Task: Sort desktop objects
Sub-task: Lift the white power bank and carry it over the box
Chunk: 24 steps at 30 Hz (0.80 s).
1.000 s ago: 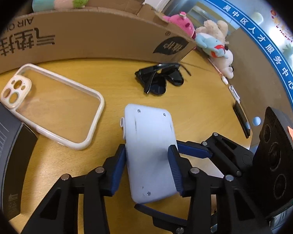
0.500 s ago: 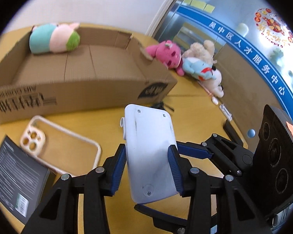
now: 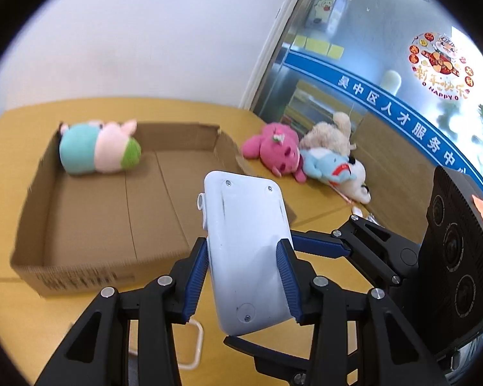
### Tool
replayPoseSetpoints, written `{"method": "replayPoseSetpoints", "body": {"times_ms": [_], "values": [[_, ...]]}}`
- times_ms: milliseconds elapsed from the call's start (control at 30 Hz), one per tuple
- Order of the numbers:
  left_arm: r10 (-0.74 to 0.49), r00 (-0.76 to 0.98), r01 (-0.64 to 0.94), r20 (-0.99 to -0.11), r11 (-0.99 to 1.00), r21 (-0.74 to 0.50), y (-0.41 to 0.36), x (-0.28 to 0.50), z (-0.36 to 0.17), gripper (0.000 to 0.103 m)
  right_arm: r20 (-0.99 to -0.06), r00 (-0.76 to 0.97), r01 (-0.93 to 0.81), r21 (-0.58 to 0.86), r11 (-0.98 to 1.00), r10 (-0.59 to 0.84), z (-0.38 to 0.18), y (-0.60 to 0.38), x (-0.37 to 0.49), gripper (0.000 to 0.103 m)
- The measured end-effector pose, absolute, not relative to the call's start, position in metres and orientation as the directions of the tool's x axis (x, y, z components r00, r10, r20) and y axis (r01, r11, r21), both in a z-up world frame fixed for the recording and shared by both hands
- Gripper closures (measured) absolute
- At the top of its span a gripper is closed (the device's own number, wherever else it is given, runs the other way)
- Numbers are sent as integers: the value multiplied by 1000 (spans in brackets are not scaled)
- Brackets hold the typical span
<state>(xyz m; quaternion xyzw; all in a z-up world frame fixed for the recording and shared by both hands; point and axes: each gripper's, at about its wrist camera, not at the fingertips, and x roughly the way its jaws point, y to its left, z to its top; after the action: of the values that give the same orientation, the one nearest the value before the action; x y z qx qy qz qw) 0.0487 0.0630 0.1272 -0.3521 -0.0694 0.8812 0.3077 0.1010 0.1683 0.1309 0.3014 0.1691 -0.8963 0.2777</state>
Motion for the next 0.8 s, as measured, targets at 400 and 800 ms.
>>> {"method": "replayPoseSetpoints", "body": {"times_ms": [400,800], "values": [[578,-640,-512,-506,-812,-280,64,-14,185,61,-585,-705,600,-189,-778,-401,190,163,27,18],[568,-644,-478,-512,-822,-310,69,-104,195,61,-621,-666,628,-169,-760,-412,199,163,-85,18]]}}
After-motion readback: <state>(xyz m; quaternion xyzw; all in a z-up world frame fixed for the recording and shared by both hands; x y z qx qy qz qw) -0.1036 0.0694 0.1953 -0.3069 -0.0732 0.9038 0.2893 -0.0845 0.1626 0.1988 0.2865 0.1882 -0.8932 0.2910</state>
